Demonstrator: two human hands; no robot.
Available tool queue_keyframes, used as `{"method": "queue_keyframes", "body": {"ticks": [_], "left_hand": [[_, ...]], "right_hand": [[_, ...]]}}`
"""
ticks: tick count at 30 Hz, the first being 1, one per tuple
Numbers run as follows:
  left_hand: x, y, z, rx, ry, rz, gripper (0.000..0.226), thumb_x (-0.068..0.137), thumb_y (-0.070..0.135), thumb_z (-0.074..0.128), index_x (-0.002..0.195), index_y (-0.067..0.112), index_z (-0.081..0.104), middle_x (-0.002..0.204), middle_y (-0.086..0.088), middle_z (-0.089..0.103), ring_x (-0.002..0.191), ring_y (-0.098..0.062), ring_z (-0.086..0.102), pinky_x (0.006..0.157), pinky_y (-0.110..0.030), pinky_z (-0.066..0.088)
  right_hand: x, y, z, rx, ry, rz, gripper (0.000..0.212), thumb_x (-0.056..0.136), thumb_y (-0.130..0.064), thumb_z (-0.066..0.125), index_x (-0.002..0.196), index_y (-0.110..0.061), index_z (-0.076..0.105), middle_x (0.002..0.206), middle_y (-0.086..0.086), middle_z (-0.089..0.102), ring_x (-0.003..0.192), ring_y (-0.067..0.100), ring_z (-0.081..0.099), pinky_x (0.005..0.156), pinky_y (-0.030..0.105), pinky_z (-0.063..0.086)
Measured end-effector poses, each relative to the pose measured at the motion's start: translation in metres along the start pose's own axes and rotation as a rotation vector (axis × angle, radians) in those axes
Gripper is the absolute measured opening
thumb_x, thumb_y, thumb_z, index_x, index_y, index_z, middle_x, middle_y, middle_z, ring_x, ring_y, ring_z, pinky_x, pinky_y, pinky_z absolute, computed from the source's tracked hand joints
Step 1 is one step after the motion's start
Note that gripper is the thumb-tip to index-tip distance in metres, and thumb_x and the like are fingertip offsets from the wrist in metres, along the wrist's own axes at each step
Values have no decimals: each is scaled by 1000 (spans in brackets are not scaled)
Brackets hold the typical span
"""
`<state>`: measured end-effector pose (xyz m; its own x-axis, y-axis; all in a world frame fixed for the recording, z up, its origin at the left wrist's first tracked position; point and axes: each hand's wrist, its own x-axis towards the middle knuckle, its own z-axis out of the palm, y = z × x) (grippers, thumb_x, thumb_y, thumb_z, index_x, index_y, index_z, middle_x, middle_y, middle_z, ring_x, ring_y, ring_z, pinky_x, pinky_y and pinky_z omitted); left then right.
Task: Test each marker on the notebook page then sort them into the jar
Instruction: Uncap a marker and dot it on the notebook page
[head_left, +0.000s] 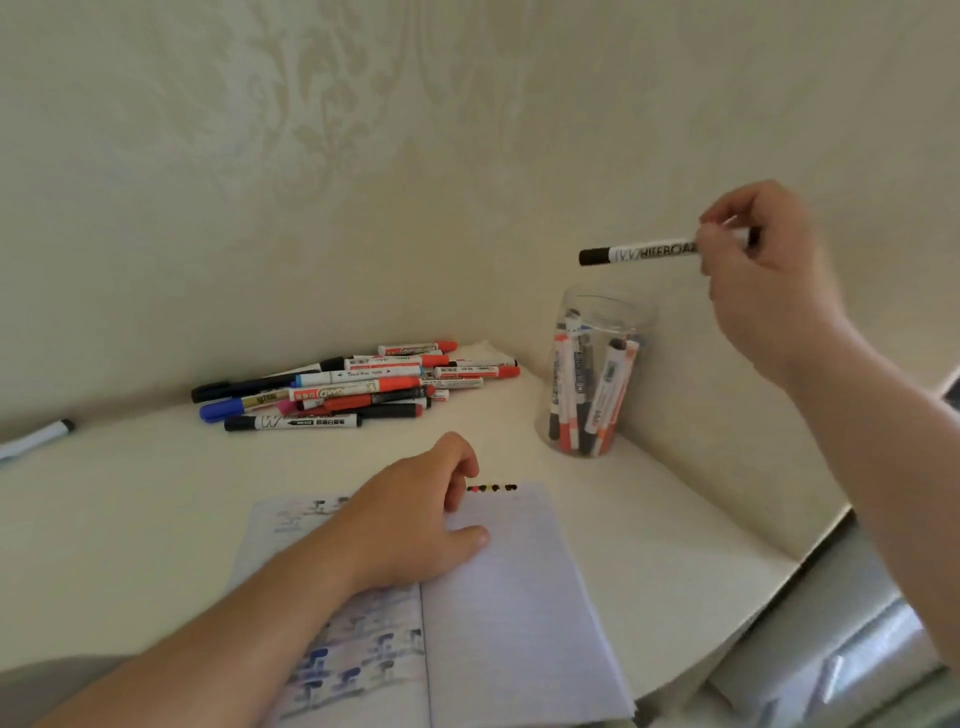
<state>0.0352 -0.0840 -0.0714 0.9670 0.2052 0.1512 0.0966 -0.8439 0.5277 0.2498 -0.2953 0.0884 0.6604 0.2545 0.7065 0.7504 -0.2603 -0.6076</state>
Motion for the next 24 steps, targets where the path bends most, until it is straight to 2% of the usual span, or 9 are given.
{"method": "queue_keyframes", "body": {"ticks": [4,6,9,11,13,15,18,21,24], "left_hand": [[-4,5,-1,26,9,20,39,85,48,72,103,40,38,91,11,56,80,-10,56,75,-34,53],[-4,5,-1,27,16,34,36,85,48,70,101,40,39,89,10,55,79,-11,55,73,-34,52],[-5,4,-1,35,17,49,35,85,48,69,102,38,40,88,11,54,79,-10,55,72,-34,52],[-6,3,0,41,16,58,34,85,48,68,103,38,41,88,12,54,79,-9,55,72,-33,52],[-5,3,0,39,22,66,34,85,48,68,104,38,41,89,12,54,80,-8,55,71,-31,51],[-5,2,0,39,26,72,34,85,48,68,104,38,41,89,12,54,80,-8,54,70,-28,49],[-5,1,1,42,32,82,34,86,47,67,105,38,40,89,13,53,79,-8,54,69,-27,47],[-5,1,1,23,36,78,32,86,46,65,105,39,41,89,13,54,79,-8,54,71,-28,49],[-5,1,1,17,26,87,30,88,46,65,105,40,41,89,15,54,79,-7,54,71,-26,48]], "right_hand": [[17,1,6,-473,-251,-38,19,98,-33,62,114,-26,55,86,-11,61,80,23,59,72,34,47],[21,-1,17,-539,-323,-12,20,97,-34,62,116,-28,60,93,-7,66,88,25,63,77,34,51],[22,0,35,-607,-396,-15,30,99,-27,57,127,-28,69,118,2,73,102,26,67,90,35,55],[21,-1,43,-693,-429,-57,30,102,-27,52,121,-25,75,121,3,75,109,29,67,95,38,56],[19,-3,49,-768,-498,-55,36,104,-36,45,100,-21,77,103,3,78,94,30,68,84,39,57],[16,-8,51,-851,-617,25,63,105,-63,29,86,-20,71,89,3,73,87,28,63,78,37,52],[14,-6,52,-972,-726,45,90,92,-86,6,92,-25,72,95,4,70,91,29,59,81,37,48],[10,2,52,-915,-575,-54,92,89,-90,12,89,-25,76,99,5,71,91,29,63,79,38,50],[-3,-3,61,-862,-218,-253,64,100,-72,37,110,-23,77,114,7,62,104,35,58,84,43,52]]}}
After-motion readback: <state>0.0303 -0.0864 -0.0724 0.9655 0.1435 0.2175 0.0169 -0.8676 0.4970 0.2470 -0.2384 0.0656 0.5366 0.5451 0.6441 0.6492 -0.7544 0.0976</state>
